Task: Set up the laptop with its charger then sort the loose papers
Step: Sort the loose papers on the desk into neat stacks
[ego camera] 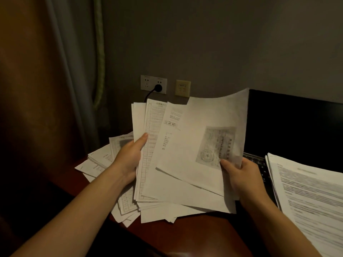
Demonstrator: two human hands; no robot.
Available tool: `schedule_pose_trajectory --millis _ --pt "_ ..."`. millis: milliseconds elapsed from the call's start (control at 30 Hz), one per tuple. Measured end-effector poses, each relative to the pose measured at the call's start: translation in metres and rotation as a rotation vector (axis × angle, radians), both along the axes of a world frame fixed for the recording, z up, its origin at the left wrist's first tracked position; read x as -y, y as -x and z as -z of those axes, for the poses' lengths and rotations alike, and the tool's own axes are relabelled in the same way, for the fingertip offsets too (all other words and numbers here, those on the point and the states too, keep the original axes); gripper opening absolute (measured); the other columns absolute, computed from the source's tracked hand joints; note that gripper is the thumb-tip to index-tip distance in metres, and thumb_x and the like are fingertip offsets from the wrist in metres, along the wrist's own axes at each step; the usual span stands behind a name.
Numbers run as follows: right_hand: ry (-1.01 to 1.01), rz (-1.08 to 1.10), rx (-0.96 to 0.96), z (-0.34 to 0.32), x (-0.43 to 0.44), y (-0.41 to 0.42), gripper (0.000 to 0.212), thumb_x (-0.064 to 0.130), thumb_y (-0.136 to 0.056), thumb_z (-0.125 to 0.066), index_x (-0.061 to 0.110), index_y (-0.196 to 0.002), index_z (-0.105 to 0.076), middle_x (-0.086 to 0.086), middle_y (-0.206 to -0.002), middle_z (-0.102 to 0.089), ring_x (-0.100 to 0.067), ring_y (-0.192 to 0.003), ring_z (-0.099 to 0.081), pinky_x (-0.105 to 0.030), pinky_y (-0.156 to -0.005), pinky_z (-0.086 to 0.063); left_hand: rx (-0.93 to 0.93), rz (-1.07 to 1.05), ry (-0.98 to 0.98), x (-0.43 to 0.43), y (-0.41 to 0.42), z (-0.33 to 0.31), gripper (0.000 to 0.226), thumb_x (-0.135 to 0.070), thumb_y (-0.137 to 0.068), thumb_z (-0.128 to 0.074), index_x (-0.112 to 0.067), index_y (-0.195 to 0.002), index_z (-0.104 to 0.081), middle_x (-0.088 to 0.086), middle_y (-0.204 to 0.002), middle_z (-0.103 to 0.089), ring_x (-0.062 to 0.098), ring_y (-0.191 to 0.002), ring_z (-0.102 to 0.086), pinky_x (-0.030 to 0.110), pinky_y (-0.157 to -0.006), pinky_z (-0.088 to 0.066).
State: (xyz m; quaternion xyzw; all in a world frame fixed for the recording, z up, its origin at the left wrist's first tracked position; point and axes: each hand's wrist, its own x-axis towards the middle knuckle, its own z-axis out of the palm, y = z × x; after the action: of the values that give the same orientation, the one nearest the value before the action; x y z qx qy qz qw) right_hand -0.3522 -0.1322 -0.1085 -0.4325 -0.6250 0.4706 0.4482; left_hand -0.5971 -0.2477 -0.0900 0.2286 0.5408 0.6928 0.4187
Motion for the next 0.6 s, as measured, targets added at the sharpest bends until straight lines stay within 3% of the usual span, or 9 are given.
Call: schedule_pose_trajectory --millis 133,200,267,333,467,600 --pt "0.198 -0.091 -0.117 0.004 -0.009 -0.003 0.019 0.008 -0.094 -0.067 0.009 -0.113 -0.066 -0.001 -0.093 -0.074 -0.017 -0.083 -0.072 -0.022 -0.058 -0.056 0.061 0.047 0.006 0.001 -0.003 -0.002 0.028 -0.021 -0.097 -0.062 -0.005 -0.119 -0.067 0.019 -0.112 -0.073 0.040 -0.105 -0.070 0.057 -0.095 -0.052" --pt "0.292 -0.172 -0.127 0.009 -0.016 -0.002 0.024 0.003 -0.091 -0.069 0.008 -0.115 -0.067 -0.001 -0.095 -0.077 -0.018 -0.085 -0.075 -0.027 -0.066 -0.059 0.066 0.062 -0.005 0.000 -0.005 -0.005 0.039 -0.021 -0.086 -0.074 -0.002 -0.119 -0.067 0.022 -0.113 -0.072 0.043 -0.106 -0.068 0.061 -0.097 -0.050" --pt "0.333 -0.235 -0.147 0.011 -0.017 -0.002 0.023 -0.003 -0.090 -0.066 0.011 -0.109 -0.068 0.004 -0.093 -0.077 -0.014 -0.084 -0.075 -0.023 -0.068 -0.058 0.066 0.054 -0.014 -0.001 -0.008 -0.007 0.058 -0.023 -0.074 -0.083 -0.002 -0.124 -0.064 0.022 -0.114 -0.071 0.043 -0.106 -0.068 0.063 -0.096 -0.050" --pt "0.333 -0.253 -0.144 0.010 -0.017 -0.003 0.021 -0.004 -0.091 -0.065 0.013 -0.104 -0.068 0.003 -0.093 -0.077 -0.014 -0.086 -0.074 -0.023 -0.068 -0.059 0.068 0.036 -0.022 -0.002 -0.008 -0.008 0.059 -0.026 -0.074 -0.085 -0.005 -0.125 -0.064 0.021 -0.113 -0.072 0.043 -0.104 -0.069 0.064 -0.094 -0.051" --pt "0.215 -0.071 -0.122 0.010 -0.020 -0.005 0.023 0.004 -0.093 -0.067 0.013 -0.113 -0.068 0.000 -0.101 -0.073 -0.020 -0.094 -0.070 -0.031 -0.076 -0.056 0.048 0.014 -0.015 -0.005 -0.007 -0.003 0.028 -0.029 -0.096 -0.064 -0.010 -0.115 -0.070 0.017 -0.109 -0.074 0.040 -0.103 -0.070 0.061 -0.099 -0.050" --pt "0.181 -0.054 -0.171 0.011 -0.019 -0.003 0.028 0.010 -0.094 -0.068 0.027 -0.116 -0.065 0.003 -0.111 -0.070 -0.019 -0.103 -0.065 -0.038 -0.091 -0.052 0.067 0.012 -0.011 -0.004 -0.008 -0.008 0.040 -0.033 -0.086 -0.072 -0.007 -0.117 -0.068 0.020 -0.108 -0.074 0.043 -0.101 -0.070 0.063 -0.097 -0.050"
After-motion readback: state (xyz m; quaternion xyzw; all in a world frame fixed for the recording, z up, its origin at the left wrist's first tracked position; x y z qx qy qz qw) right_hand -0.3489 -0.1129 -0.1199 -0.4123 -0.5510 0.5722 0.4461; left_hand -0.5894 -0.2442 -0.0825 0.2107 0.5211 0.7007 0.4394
